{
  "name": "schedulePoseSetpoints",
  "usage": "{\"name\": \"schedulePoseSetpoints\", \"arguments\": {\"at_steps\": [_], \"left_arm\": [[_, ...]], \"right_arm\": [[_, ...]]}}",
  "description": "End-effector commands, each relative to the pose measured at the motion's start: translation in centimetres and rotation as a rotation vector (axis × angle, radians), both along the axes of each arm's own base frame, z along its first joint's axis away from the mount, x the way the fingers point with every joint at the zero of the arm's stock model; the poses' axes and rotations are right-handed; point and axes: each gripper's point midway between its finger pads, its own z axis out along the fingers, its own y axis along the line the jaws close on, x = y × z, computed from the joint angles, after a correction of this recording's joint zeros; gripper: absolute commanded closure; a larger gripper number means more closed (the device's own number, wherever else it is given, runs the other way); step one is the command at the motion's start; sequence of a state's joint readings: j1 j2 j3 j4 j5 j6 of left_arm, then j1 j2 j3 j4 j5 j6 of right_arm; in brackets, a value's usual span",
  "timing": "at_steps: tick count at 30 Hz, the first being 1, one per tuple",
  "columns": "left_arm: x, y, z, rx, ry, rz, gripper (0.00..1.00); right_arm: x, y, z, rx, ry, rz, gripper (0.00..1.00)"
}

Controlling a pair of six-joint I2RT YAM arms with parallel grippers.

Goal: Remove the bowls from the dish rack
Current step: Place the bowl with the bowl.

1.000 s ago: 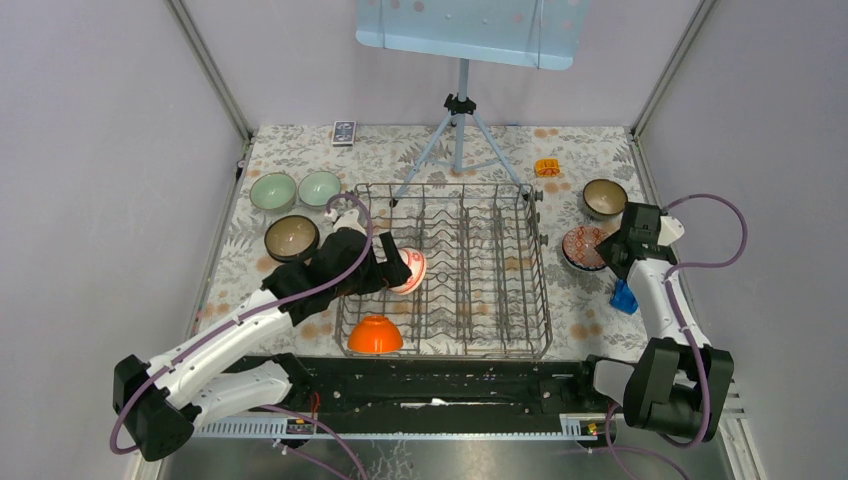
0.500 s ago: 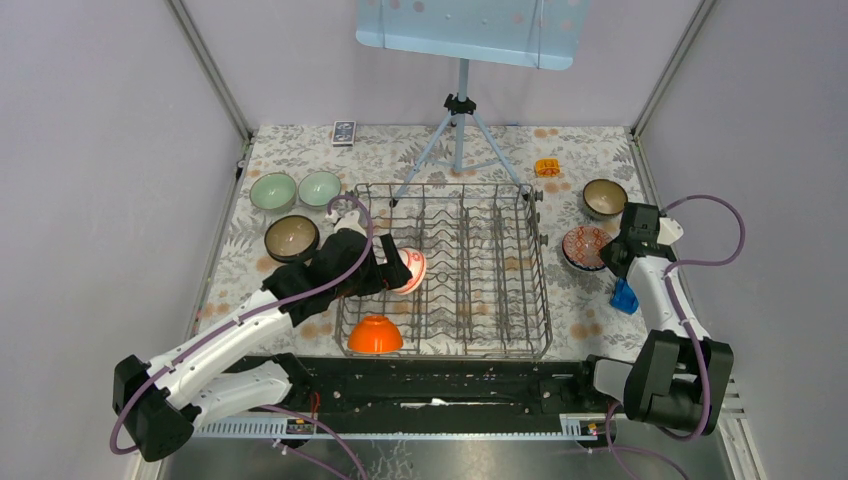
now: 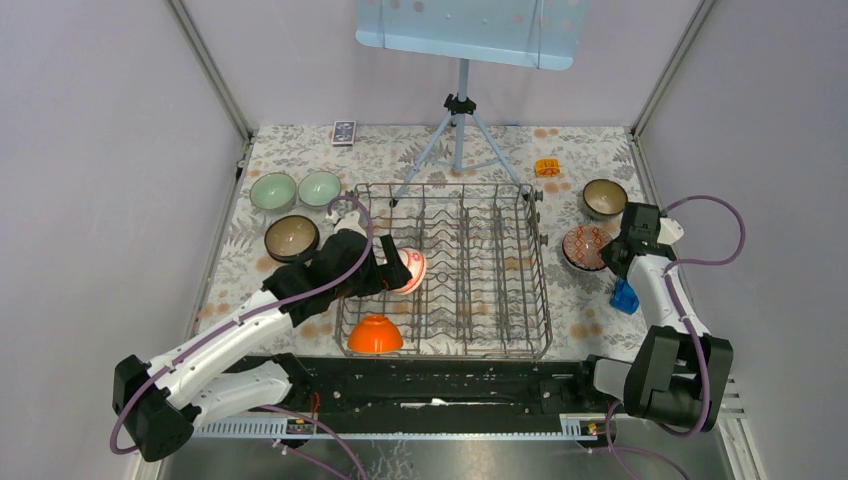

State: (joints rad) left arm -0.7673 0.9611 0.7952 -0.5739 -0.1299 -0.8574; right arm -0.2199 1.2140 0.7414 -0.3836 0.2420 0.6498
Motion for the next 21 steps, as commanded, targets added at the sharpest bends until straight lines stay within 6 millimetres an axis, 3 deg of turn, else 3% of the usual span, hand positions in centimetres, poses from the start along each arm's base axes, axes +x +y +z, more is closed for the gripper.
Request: {"name": "schedulePoseSetpoints", "arguments": {"at_steps": [1,16,19,21], "left_arm": [[0.5,-0.5,1.0,-0.043,-0.037,0.0,0.01],[0.5,-0.4,0.9,-0.038,-0.035,-0.002,0.01],[0.5,-0.5,1.0,-0.037,-0.038,-0.004,0.01],[0.5,-0.5,1.0,-0.036,-0.039,-0.005,0.01]], "right_arm": [[0.2,-0.2,-0.1,0.006,-0.004,-0.008,0.93],[0.3,0.3,-1.1,0.041,0.012,0.0,0.92],[0.3,0.3,-0.8,0.038,0.013,0.001,0.84],[0.4,0.2,-0.1,0.03,0.001,0.002,0.71]]}}
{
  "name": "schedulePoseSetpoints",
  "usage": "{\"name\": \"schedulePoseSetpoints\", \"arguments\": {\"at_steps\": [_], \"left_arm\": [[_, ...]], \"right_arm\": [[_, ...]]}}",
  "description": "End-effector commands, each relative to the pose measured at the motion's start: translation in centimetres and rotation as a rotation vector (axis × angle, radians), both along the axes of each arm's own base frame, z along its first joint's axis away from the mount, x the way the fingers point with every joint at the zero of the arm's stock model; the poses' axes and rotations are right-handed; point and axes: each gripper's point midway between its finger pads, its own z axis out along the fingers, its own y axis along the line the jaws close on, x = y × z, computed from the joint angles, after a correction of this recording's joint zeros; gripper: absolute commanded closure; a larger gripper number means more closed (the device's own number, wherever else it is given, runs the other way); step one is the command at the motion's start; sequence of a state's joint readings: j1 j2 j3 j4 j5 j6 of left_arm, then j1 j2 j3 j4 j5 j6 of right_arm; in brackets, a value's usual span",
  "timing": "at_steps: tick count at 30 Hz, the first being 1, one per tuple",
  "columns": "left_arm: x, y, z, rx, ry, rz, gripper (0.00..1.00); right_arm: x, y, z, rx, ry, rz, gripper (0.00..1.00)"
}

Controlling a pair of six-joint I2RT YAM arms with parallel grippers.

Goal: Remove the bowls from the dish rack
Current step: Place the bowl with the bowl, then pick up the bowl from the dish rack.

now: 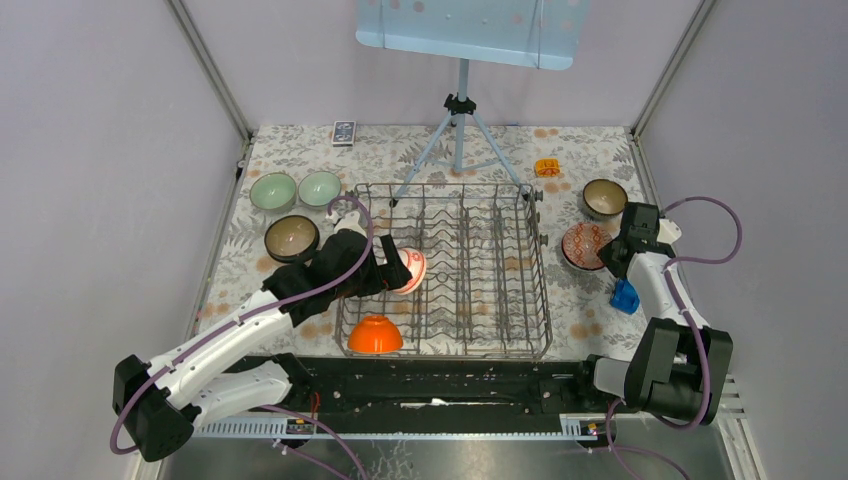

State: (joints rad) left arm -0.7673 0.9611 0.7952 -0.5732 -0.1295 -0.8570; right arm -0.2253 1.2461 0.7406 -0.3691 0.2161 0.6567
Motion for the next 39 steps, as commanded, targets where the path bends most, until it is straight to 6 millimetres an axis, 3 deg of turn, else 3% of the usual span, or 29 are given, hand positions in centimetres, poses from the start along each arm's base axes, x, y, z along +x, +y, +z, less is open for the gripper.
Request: {"name": "schedulePoseSetpoints", "arguments": {"at_steps": [1,3,6,10,13,15,18,20,23,27,33,39], "left_arm": [[0.6,-0.5,1.1,-0.035,-0.041,-0.003,0.01],[0.6,-0.4,1.1,-0.032,-0.044,-0.005,0.01],[0.8,-0.4,1.5,-0.031,-0.058,-0.004,0.01],[1.1,0.1,2.3,-0.01,-0.085,0.005,0.01],[1.4,0.9,3.0,0.029,-0.113,0.021,0.01],[1.7,1.7,3.5,0.054,-0.14,0.038,0.01],[2.0,2.6,4.5,0.083,-0.184,0.052,0.01],[2.0,3.0,4.9,0.102,-0.211,0.048,0.01],[2.0,3.5,5.0,0.131,-0.239,0.028,0.01],[1.8,4.0,4.6,0.179,-0.258,-0.01,0.01],[0.7,4.6,3.6,0.218,-0.213,-0.044,0.02],[1.8,5.0,1.9,0.237,-0.187,0.041,0.03]], "right_arm": [[0.1,-0.1,1.0,-0.005,-0.015,-0.001,0.66],[0.2,-0.3,2.1,-0.018,-0.031,0.002,0.54],[0.7,-0.4,4.5,-0.033,-0.076,0.015,0.44],[1.7,0.9,8.6,-0.042,-0.17,0.064,0.41],[2.8,3.1,13.3,-0.087,-0.282,0.156,0.41],[3.3,5.8,16.6,-0.1,-0.386,0.258,0.41],[3.3,12.2,21.3,-0.054,-0.565,0.519,0.42],[2.4,17.1,23.2,0.011,-0.635,0.716,0.43],[-0.1,23.7,23.0,0.107,-0.655,0.961,0.42],[-2.9,29.8,20.0,0.226,-0.655,1.078,0.35],[-4.5,34.4,15.1,0.493,-0.574,1.14,0.2],[-4.3,37.2,11.5,0.661,-0.557,1.071,0.19]]}}
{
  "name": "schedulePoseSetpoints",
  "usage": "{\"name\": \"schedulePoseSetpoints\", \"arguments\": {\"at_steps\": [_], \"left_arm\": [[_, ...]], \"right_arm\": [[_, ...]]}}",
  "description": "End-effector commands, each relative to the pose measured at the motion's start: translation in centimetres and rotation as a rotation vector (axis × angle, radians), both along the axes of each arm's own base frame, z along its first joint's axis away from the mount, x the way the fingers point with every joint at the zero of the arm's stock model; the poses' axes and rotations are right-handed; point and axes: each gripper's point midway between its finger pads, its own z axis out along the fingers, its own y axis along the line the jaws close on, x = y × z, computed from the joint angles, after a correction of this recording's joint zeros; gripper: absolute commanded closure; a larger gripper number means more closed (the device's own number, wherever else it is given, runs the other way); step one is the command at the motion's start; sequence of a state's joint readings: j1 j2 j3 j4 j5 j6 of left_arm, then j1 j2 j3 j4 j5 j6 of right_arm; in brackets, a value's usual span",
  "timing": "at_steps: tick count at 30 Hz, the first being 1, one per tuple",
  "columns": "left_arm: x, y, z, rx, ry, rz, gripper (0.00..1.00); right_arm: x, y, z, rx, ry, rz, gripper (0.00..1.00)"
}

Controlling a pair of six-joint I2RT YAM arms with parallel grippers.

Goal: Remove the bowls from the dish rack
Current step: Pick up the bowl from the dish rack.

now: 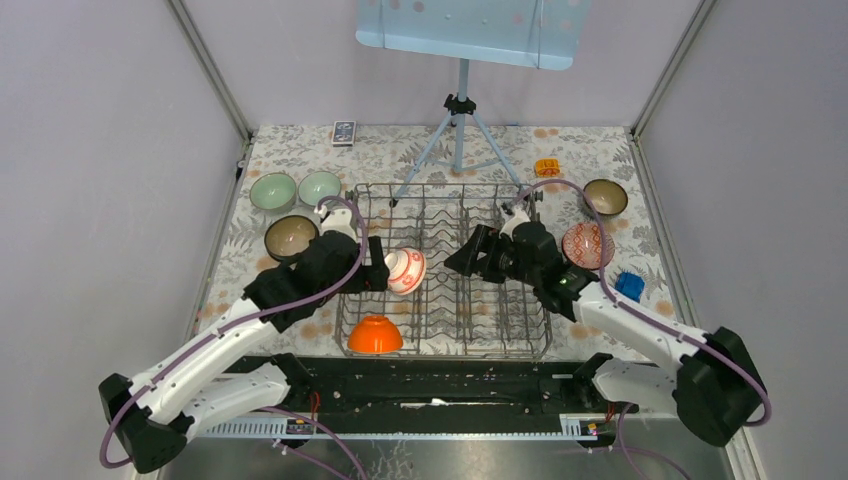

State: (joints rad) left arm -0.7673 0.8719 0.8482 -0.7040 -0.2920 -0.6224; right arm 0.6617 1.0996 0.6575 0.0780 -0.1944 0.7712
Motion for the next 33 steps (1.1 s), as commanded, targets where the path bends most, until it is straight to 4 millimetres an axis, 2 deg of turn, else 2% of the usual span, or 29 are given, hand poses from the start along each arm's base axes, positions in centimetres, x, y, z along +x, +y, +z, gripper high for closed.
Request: {"name": "schedulePoseSetpoints", "arguments": {"at_steps": [1,4,10,14,17,21,29,33], "left_arm": [[1.8,0.3,-0.4,-0.001,-0.029,0.087,0.04],[3.5,-0.3,-0.9,-0.041,-0.011,0.118,0.11],[6.3,-0.9,-1.6,-0.156,0.015,0.17,0.18],[7.6,0.0,-3.1,-0.182,0.044,0.233,0.22],[8.1,0.5,-4.4,-0.196,0.068,0.263,0.26],[8.5,0.2,-5.4,-0.229,0.096,0.263,0.34],[8.3,-1.2,-7.2,-0.268,0.148,0.223,0.36],[8.1,-1.2,-8.5,-0.255,0.178,0.228,0.38]], "right_arm": [[0.6,3.7,2.0,0.201,-0.009,0.017,0.19],[1.2,5.4,1.1,0.162,0.014,0.013,0.19],[2.5,6.9,-1.9,0.104,0.082,-0.04,0.18],[3.3,7.3,-2.9,0.095,0.109,-0.076,0.19],[3.8,7.2,-3.6,0.092,0.12,-0.107,0.19],[4.0,7.8,-4.1,0.115,0.138,-0.105,0.21],[4.1,8.7,-4.8,0.15,0.174,-0.097,0.25],[4.2,9.2,-4.8,0.166,0.182,-0.085,0.29]]}}
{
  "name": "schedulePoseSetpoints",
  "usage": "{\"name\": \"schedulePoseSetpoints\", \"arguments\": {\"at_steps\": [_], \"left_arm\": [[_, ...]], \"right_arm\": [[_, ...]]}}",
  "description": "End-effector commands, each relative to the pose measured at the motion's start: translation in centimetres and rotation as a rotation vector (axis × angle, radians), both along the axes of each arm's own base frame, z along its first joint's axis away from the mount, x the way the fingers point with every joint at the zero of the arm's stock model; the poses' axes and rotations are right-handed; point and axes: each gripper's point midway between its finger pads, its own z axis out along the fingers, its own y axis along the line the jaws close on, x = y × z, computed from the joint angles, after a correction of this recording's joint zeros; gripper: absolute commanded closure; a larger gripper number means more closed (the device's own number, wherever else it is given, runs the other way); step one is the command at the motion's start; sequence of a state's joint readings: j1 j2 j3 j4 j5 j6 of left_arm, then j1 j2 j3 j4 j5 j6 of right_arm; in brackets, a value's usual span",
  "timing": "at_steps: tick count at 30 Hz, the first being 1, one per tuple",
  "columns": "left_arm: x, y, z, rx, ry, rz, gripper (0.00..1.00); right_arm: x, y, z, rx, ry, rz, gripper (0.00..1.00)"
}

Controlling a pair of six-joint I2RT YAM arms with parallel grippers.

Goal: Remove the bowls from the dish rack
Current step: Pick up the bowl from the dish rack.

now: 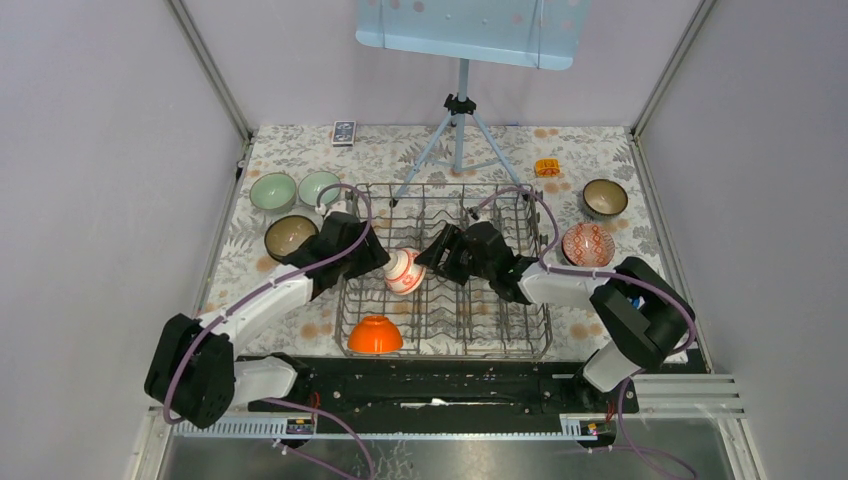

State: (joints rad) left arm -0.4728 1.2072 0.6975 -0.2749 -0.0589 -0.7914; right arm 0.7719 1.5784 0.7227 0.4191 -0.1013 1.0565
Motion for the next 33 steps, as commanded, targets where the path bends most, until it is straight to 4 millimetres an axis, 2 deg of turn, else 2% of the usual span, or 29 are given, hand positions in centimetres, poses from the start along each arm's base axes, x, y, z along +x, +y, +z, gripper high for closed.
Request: {"name": "schedulePoseSetpoints", "arguments": {"at_steps": [1,8,15,26,33], "left_arm": [[0.5,-0.7,-0.4,-0.037,-0.008,-0.005,0.39],[0.3,-0.5,-1.9,-0.022,0.022,0.0,0.4],[0.2,-0.4,-2.0,-0.017,0.025,0.003,0.41],[-0.1,0.4,-2.4,0.008,0.033,0.025,0.42],[-0.3,0.8,-2.6,0.024,0.039,0.042,0.41]], "right_arm": [[0.9,2.0,2.7,0.09,-0.041,0.014,0.3],[0.7,2.8,2.5,0.116,-0.028,0.047,0.38],[0.6,3.5,2.5,0.146,-0.026,0.074,0.41],[0.4,4.7,4.3,0.246,-0.081,0.128,0.47],[0.0,5.6,5.7,0.32,-0.112,0.179,0.46]]}}
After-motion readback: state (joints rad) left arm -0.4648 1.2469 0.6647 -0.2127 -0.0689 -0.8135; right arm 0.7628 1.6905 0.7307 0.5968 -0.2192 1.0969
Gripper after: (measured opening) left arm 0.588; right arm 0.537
